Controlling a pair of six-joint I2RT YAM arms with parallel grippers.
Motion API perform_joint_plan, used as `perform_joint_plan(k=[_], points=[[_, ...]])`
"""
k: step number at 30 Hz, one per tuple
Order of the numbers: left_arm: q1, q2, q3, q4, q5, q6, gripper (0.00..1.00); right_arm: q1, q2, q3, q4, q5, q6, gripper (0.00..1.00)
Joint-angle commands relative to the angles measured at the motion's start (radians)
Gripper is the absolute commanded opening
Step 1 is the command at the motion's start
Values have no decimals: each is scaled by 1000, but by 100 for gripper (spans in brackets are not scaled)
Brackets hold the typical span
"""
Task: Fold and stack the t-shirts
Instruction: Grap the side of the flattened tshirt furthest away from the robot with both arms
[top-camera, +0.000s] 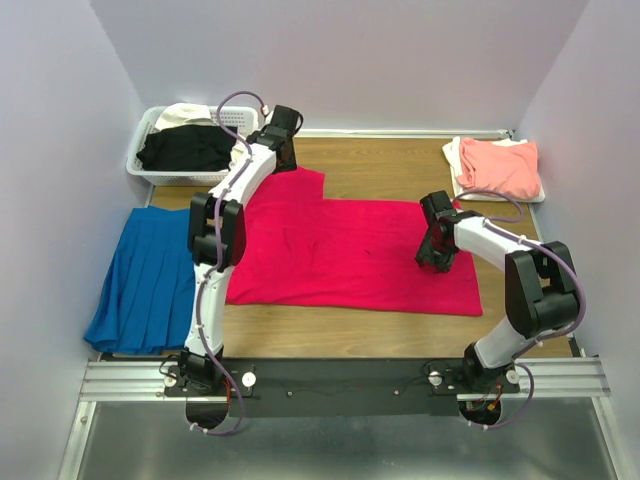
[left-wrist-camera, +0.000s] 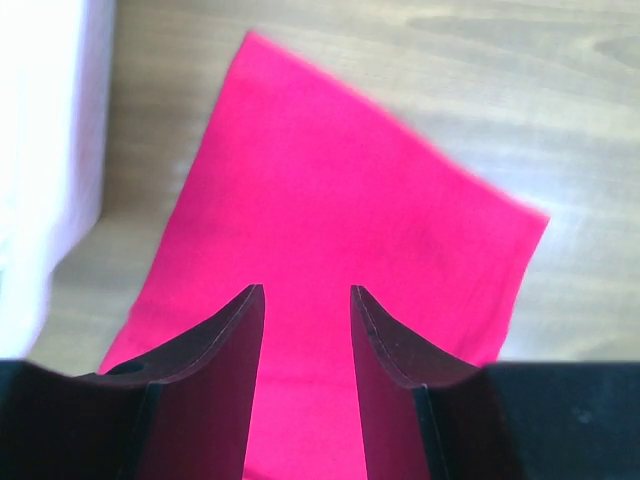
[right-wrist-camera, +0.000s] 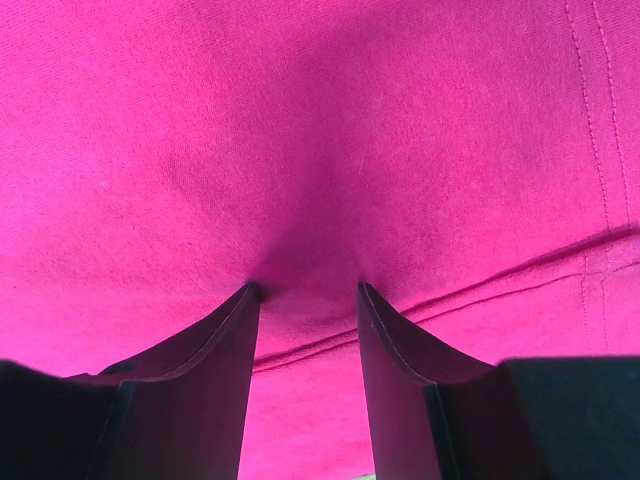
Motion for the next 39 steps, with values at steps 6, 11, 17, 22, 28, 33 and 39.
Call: perform_joint_plan(k=[6,11,17,22,28,33,39], points=[[33,271,373,-19,-63,-72,51,-11,46,30,-159,83,-26,52],[60,286,366,28,-109,-62,52,-11,45,35,-191,116,-27,52],[66,352,429,59,-77,8,52,-11,59,41,-191,114,-32,52],[66,394,452,96,10,47,53,-11,83,71,-191,106,-43,52],[68,424,469,88,19,27,54,-11,95,101,-196,97,-43,52],[66,466,501,27,4,-2,54,-11,103,119,-196,97,-41,52],[63,473,522,8,-19,-7,37,-13,129,148,-196,103,-46,52]])
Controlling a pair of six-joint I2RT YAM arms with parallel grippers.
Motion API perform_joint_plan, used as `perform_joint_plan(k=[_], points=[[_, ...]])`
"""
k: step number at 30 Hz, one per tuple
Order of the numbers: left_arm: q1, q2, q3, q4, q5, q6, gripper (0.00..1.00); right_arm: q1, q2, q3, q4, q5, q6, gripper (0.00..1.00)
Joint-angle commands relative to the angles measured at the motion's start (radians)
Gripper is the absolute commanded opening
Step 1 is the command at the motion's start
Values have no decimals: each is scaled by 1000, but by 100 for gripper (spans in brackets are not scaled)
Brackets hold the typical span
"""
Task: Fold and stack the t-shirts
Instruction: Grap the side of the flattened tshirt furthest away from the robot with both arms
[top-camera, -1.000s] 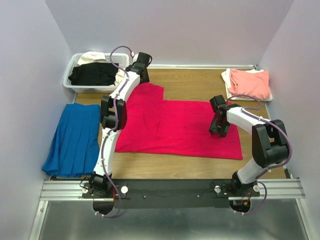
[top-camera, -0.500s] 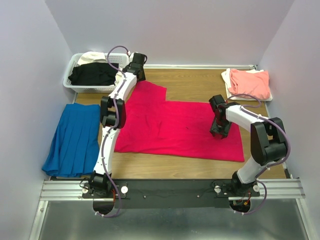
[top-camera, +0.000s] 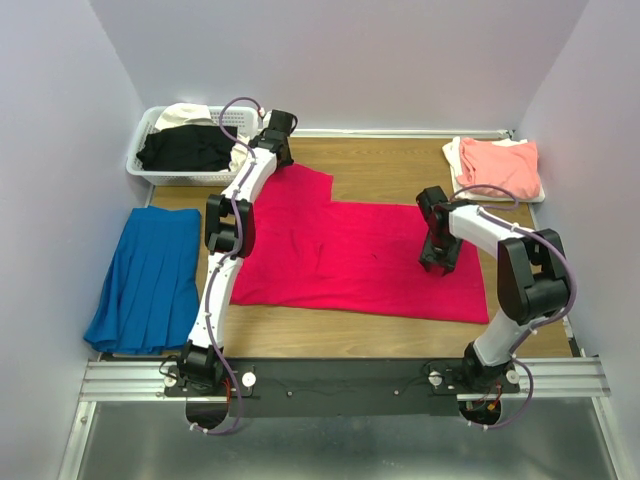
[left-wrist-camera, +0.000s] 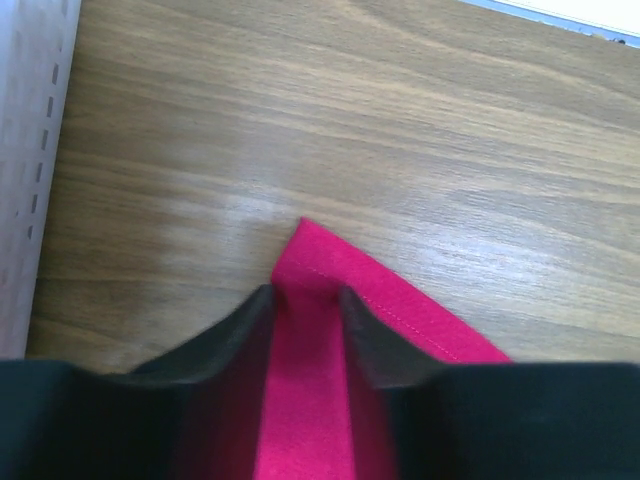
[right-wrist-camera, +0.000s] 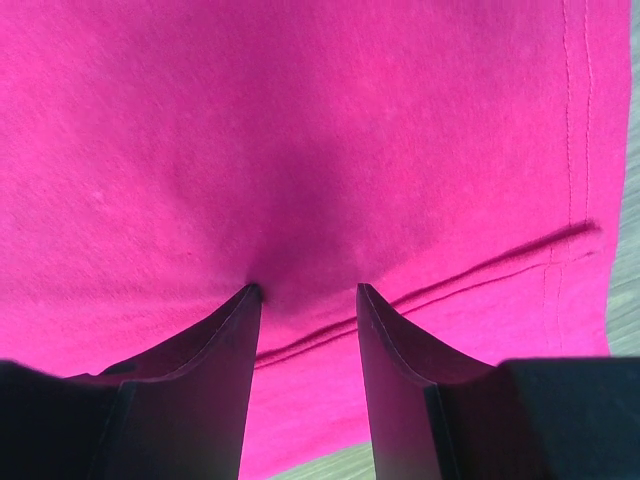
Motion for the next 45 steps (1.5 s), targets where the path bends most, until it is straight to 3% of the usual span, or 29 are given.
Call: perform_joint_plan(k=[1,4,7,17,26,36,45], points=[[-3,30,32,-47,-16,-10,26,-11,44,31,-6,48,-3,52],[-1,30,31,-48,-18,-5,8,-11,46,50,-8,48,-3,52],[2,24,24,-50,-10,-5,0,-13,43,71,-16,61,0,52],[13,-76,-29,-10,-1,24,0,-57,-5,279,-55,221,-25,54],[19,-165,-112,-35,-13,36,0,-253,224,442,7,155,-132,56],[19,-185,-143,-42,-6,58,0,-284,443,634,89,158,-158,55],[19,-183,-149,-41,7,64,0,-286,457,663,99,141,-146,55]])
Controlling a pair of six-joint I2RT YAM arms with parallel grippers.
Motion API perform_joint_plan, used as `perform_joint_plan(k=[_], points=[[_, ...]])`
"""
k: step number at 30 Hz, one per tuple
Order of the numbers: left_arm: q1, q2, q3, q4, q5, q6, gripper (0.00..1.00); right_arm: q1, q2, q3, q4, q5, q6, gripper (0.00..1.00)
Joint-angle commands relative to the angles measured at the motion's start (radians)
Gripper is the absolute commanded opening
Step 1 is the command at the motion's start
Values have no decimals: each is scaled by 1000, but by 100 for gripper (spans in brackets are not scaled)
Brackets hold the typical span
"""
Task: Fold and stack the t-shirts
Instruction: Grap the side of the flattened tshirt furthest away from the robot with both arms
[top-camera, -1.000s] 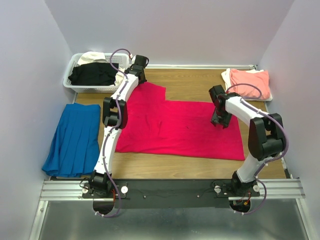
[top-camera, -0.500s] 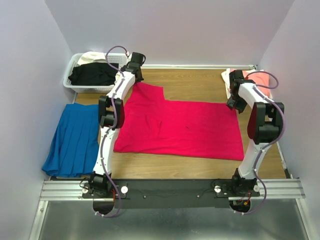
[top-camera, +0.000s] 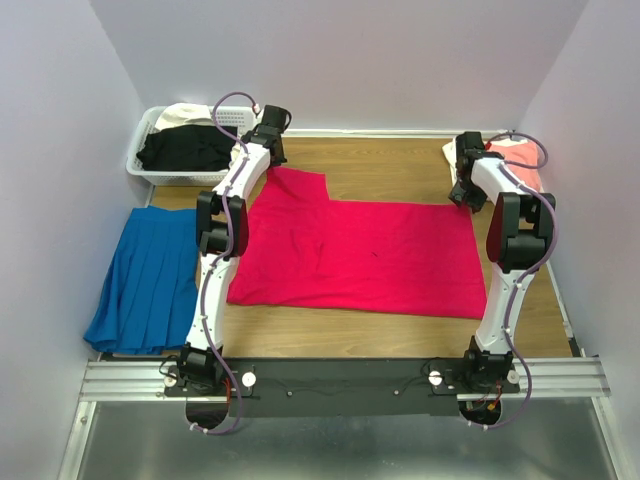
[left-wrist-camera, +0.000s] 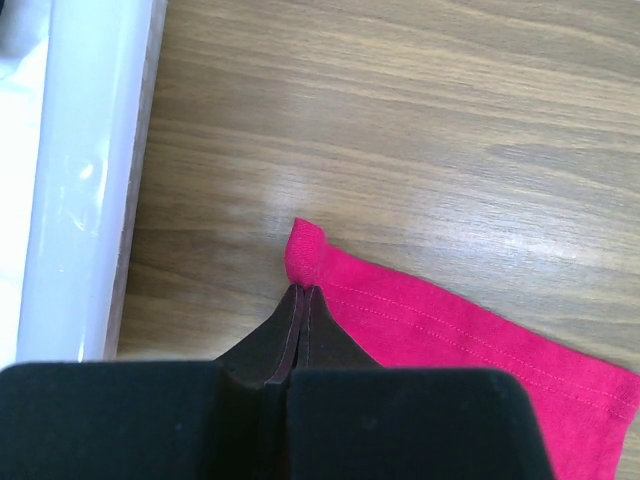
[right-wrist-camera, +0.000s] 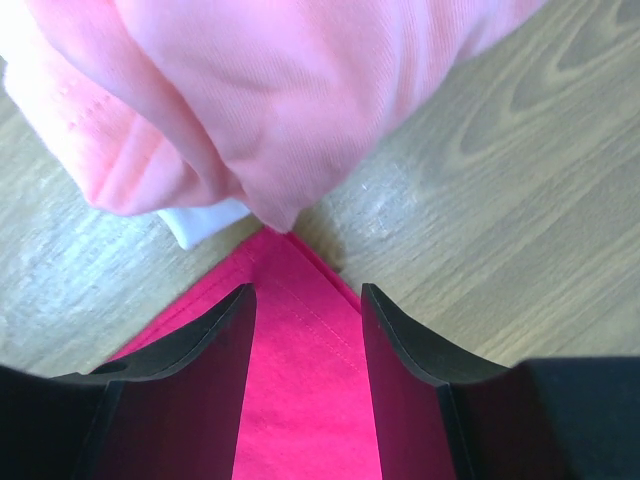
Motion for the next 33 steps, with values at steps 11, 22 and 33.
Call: perform_joint_plan(k=[11,22,33], points=[[7,-52,-7,-10,14,16,0,-26,90,55,26,-85,1,54],[7,-76,-4,-5,22,16,0,-39,93,42,25,-99,3,10],[13,-174,32,45,83,31,0,-49,-3,70,25,-51,-19,1]])
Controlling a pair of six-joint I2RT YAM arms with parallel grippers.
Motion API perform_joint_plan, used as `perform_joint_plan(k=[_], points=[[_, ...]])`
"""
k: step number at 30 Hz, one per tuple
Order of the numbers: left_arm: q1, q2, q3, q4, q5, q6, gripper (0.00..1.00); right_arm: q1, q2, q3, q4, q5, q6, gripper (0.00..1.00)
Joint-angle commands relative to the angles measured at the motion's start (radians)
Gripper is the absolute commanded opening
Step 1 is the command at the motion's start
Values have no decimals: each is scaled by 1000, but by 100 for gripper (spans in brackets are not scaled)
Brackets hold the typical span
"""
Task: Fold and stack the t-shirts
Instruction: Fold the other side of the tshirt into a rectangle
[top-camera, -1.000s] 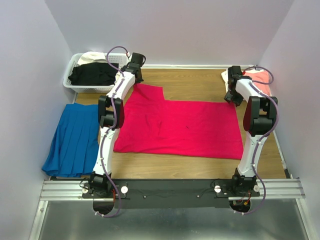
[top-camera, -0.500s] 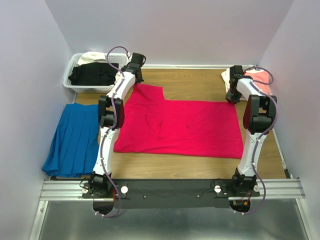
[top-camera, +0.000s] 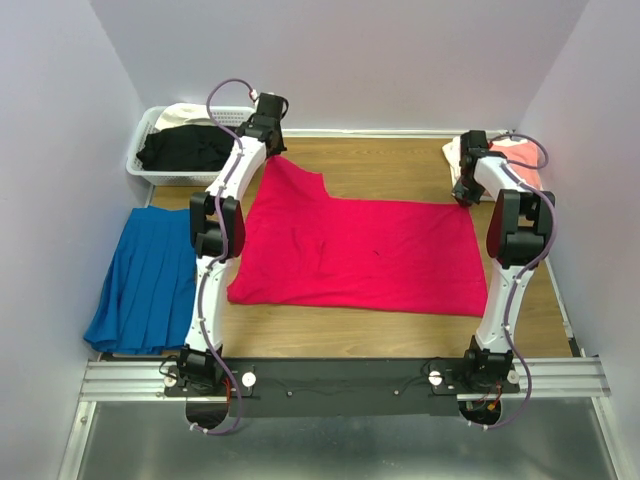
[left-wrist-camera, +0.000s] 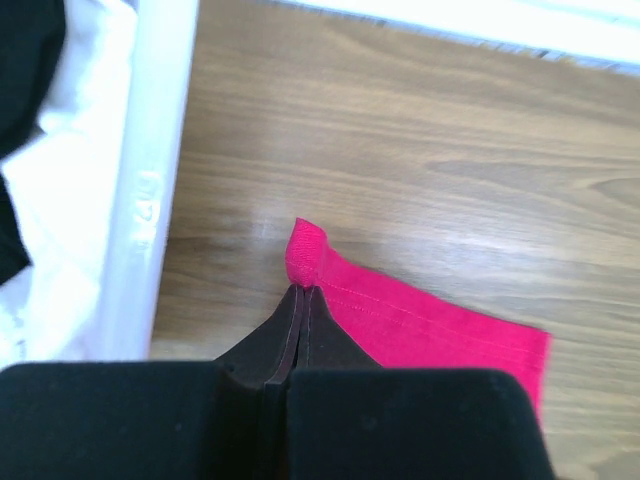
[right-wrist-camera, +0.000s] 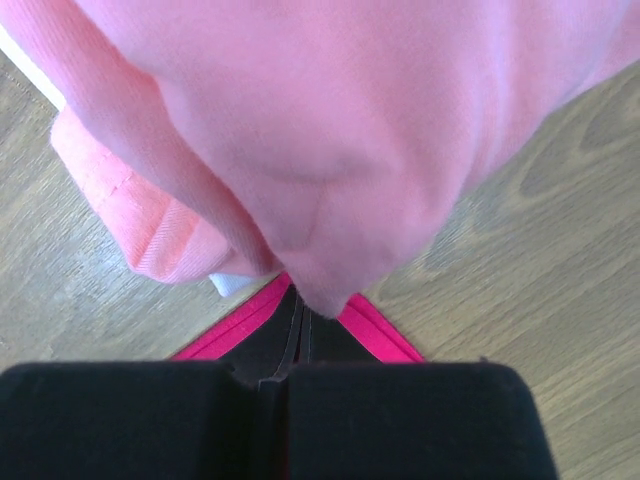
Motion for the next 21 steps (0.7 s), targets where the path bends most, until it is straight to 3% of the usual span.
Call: perform_joint_plan(k=[1,7,21], points=[[9,-114,35,41,50,23,0,-19,-75,17,-10,48,-22,1],[9,-160,13,16,49,31,0,-19,-128,-4,-10,51,-31,1],[7,-335,-207,-71,-6,43,0,-19,-311,-179,-10,8,-19,1]])
